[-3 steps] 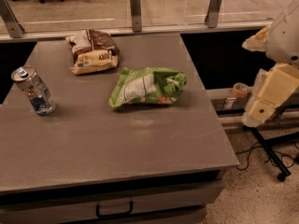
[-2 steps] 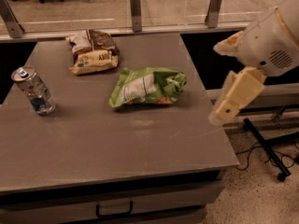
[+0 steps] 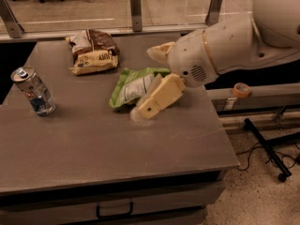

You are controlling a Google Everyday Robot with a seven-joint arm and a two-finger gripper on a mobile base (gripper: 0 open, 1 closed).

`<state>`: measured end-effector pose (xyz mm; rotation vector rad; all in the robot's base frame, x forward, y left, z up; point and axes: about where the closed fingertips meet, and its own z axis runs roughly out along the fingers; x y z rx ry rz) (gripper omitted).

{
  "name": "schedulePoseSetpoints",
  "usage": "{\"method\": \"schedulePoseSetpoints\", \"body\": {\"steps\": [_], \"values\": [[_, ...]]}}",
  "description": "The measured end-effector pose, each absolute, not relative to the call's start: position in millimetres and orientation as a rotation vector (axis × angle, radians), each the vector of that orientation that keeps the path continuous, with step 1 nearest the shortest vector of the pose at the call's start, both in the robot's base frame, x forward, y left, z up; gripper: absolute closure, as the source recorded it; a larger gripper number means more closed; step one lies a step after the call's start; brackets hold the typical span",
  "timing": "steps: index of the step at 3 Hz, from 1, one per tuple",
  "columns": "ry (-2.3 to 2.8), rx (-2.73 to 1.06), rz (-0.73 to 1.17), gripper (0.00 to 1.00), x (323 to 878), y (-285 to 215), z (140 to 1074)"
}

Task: Move redbull can near brown chip bag

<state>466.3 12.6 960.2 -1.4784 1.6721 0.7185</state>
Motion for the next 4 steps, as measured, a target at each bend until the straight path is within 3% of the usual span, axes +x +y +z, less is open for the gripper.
{"method": "schedulePoseSetpoints", "body": {"steps": [3,4], "values": [[1.658,-1.392,0.729,0.0,469.5,36.4,962.3],[1.618,-1.31,0.809,0.0,472.5,83.3,934.7]]}}
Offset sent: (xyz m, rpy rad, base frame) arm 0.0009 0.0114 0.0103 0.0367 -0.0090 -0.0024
